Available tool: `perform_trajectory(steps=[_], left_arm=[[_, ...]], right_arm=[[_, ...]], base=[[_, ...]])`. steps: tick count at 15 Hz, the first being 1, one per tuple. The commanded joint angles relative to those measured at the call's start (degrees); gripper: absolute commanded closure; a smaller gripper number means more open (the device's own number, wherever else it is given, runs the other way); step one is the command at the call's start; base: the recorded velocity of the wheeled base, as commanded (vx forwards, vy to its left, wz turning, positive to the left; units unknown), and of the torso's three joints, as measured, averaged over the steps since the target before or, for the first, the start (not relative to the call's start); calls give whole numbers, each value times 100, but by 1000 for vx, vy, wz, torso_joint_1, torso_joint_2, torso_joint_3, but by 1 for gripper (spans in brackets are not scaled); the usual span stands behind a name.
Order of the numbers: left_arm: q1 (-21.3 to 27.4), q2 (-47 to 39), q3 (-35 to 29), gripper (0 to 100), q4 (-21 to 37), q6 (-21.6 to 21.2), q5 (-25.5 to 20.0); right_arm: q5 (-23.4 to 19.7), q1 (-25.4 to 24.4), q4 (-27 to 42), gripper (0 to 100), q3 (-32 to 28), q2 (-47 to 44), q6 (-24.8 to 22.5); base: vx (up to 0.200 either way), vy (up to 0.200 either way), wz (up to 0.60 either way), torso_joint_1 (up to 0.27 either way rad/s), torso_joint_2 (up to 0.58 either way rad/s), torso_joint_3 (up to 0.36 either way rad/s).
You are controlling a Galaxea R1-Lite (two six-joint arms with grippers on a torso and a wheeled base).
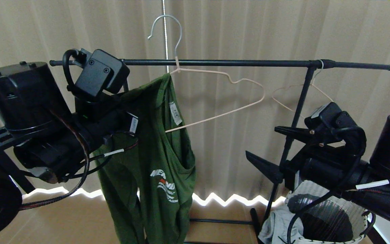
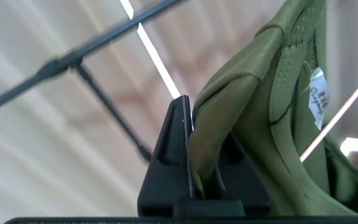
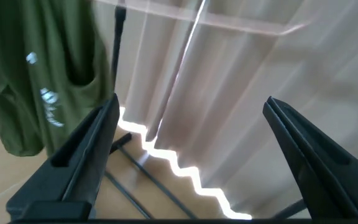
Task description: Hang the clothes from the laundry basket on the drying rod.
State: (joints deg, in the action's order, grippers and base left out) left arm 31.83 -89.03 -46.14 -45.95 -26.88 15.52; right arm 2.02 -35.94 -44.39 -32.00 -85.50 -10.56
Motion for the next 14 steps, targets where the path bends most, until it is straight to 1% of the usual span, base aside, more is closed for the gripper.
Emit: perform_trajectory(steps=[1, 2, 3, 4, 6, 10, 14], left_arm=[[148, -106, -132, 100, -28, 34, 4], [306, -194, -325, 100, -37, 236, 13], [447, -299, -580, 100, -37, 377, 13], [508, -361, -712, 100, -37, 377, 13], [658, -502, -897, 100, -37, 385, 13], [825, -528, -905, 100, -37, 385, 13], [948, -502, -897, 100, -37, 385, 13]], right_arm=[[0, -106, -9, 0, -17, -142, -8], [0, -186, -53, 0, -52, -256, -8], [9, -291, -325, 0, -26, -450, -17], [17, -344, -466, 0, -26, -555, -25], [17, -440, -536, 0, -96, -704, -34], [26, -484, -536, 0, -351, -915, -34], [35, -458, -545, 0, -447, -1258, -192]], base=[[0, 0, 0, 0, 0, 0], [0, 0, 0, 0, 0, 0], [0, 0, 0, 0, 0, 0], [0, 0, 0, 0, 0, 0], [0, 0, 0, 0, 0, 0], [0, 0, 0, 0, 0, 0], [0, 0, 0, 0, 0, 0]])
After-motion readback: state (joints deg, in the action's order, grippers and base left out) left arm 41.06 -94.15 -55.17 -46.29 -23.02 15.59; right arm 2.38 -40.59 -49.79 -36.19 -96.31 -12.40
